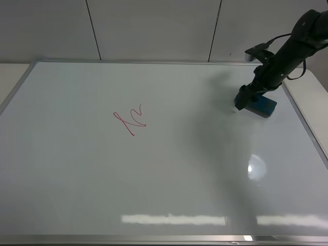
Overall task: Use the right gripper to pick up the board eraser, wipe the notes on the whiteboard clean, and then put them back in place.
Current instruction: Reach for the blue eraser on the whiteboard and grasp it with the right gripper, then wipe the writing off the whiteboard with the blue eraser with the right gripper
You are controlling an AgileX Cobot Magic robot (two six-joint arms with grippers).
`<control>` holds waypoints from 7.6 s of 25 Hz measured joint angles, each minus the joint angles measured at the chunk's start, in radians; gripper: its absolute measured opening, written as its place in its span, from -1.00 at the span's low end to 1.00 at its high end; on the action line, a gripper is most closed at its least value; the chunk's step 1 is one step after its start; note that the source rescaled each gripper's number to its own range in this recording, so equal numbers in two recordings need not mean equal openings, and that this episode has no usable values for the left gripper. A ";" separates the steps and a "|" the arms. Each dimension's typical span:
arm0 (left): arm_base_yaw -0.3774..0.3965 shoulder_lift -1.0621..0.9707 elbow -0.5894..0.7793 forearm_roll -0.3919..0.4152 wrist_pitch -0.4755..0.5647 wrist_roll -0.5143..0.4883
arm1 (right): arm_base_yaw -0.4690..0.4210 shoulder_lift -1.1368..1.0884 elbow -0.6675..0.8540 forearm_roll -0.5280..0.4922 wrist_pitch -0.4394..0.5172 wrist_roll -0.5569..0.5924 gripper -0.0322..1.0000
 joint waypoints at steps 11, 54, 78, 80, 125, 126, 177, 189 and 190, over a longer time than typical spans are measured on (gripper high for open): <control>0.000 0.000 0.000 0.000 0.000 0.000 | 0.000 -0.005 0.000 -0.003 0.005 0.008 -0.89; 0.000 0.000 0.000 0.000 0.000 0.000 | 0.512 -0.025 -0.209 -0.257 0.026 0.526 -0.89; 0.000 0.000 0.000 0.000 0.000 0.000 | 0.834 0.117 -0.253 -0.251 -0.147 0.966 -0.89; 0.000 0.000 0.000 0.000 0.000 0.000 | 0.847 0.151 -0.299 -0.255 -0.127 0.974 -0.89; 0.000 0.000 0.000 0.000 0.000 0.000 | 0.756 0.250 -0.428 -0.388 0.055 1.115 -0.89; 0.000 0.000 0.000 0.000 0.000 0.000 | 0.744 0.249 -0.428 -0.388 0.059 1.115 -0.89; 0.000 0.000 0.000 0.000 0.000 0.000 | 0.942 0.243 -0.427 -0.402 -0.019 1.149 -0.90; 0.000 0.000 0.000 0.000 0.000 0.000 | 0.934 0.256 -0.427 -0.554 -0.056 1.318 -0.90; 0.000 0.000 0.000 0.000 0.000 0.000 | 0.929 0.261 -0.427 -0.553 -0.057 1.325 -0.90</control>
